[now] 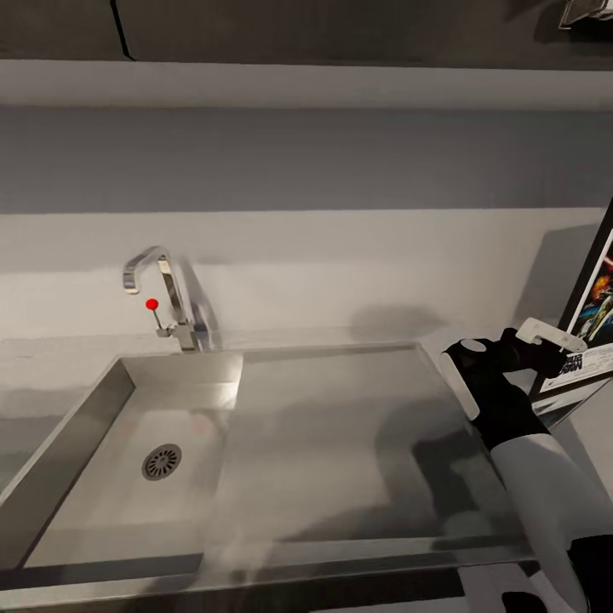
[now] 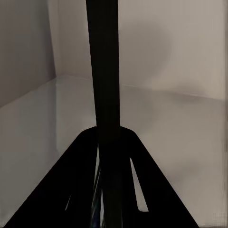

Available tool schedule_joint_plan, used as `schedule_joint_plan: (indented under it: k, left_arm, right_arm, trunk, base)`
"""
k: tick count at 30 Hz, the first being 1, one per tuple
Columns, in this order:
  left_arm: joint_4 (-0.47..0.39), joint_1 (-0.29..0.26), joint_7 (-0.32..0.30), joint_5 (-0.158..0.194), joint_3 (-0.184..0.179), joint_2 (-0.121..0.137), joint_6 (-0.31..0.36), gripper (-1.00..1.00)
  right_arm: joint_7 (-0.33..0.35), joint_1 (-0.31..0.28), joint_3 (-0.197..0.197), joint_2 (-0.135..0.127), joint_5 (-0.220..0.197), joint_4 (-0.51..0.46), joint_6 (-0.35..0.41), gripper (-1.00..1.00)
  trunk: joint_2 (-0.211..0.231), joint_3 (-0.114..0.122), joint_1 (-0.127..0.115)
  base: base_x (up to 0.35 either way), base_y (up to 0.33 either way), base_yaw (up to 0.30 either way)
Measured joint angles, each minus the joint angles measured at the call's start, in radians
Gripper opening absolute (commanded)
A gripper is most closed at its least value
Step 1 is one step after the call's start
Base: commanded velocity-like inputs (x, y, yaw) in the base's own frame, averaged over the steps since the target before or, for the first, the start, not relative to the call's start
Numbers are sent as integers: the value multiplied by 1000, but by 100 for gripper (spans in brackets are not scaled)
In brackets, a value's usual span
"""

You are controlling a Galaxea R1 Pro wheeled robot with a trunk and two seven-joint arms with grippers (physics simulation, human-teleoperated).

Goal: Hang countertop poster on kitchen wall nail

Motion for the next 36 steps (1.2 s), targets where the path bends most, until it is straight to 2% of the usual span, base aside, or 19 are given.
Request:
schedule_joint_plan:
  k: [9,14,24,30,31,32,36]
  left_arm:
    - [0,0,0,0,0,1,0,100]
    - [25,0,0,0,0,11,-1,100]
    - [29,0,0,0,0,17,-2,100]
    - [29,0,0,0,0,17,-3,100]
    - [29,0,0,1,0,17,-3,100]
    - [29,0,0,0,0,17,-3,100]
    - [30,0,0,0,0,17,-3,100]
  right_arm:
    - [-1,0,0,1,0,-1,1,-100]
    - [-1,0,1,1,0,0,1,-100]
    - [-2,0,0,2,1,0,1,-100]
    - [-2,0,0,1,1,0,1,-100]
    - [0,0,0,-11,1,0,1,-100]
    - [-2,-1,2,1,2,-1,1,-100]
    - [-1,0,2,1,2,-2,0,-100]
  trunk:
    - [0,0,0]
    - [0,0,0]
    - [0,0,0]
    - [0,0,0]
    - [0,0,0]
    - [0,0,0]
    - [0,0,0]
  base:
    - [-10,16,0]
    - [-144,218,31]
    - [-65,74,241]
    - [-204,195,281]
    - [-244,204,282]
    - [-257,193,183]
    - [-187,131,84]
